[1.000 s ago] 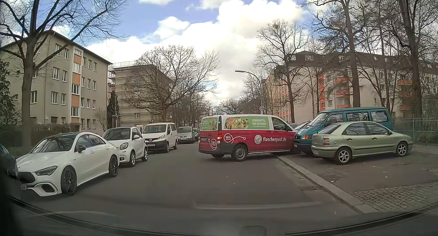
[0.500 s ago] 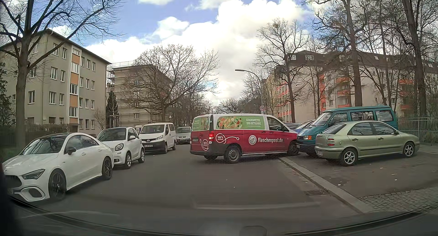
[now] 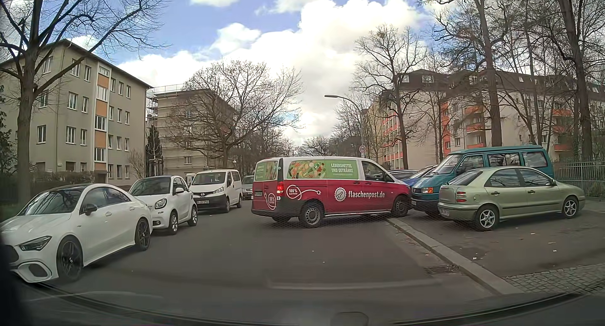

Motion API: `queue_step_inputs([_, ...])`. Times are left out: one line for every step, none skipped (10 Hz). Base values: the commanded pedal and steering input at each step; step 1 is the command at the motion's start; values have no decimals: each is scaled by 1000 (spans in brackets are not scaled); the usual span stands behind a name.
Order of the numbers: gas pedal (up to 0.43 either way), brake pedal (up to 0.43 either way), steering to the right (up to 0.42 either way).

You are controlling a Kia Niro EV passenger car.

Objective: Follow the waypoints while adhering to traffic rules and regulations

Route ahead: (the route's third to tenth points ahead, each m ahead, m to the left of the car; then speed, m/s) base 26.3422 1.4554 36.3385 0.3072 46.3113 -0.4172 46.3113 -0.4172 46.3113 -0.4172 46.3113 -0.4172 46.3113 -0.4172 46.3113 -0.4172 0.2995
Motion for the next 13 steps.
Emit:
queue_step_inputs([0, 299, -1])
queue_step_inputs([0, 305, -1])
queue_step_inputs([0, 311, -1])
queue_step_inputs([0, 311, -1])
queue_step_inputs([0, 317, -2])
queue_step_inputs([0, 317, -3])
queue_step_inputs([0, 335, -3])
queue_step_inputs([0, 348, -3])
queue_step_inputs([0, 366, -3])
queue_step_inputs([0, 384, -3])
queue_step_inputs([0, 402, -3])
queue_step_inputs([0, 415, -3])
queue_step_inputs([0, 421, -4])
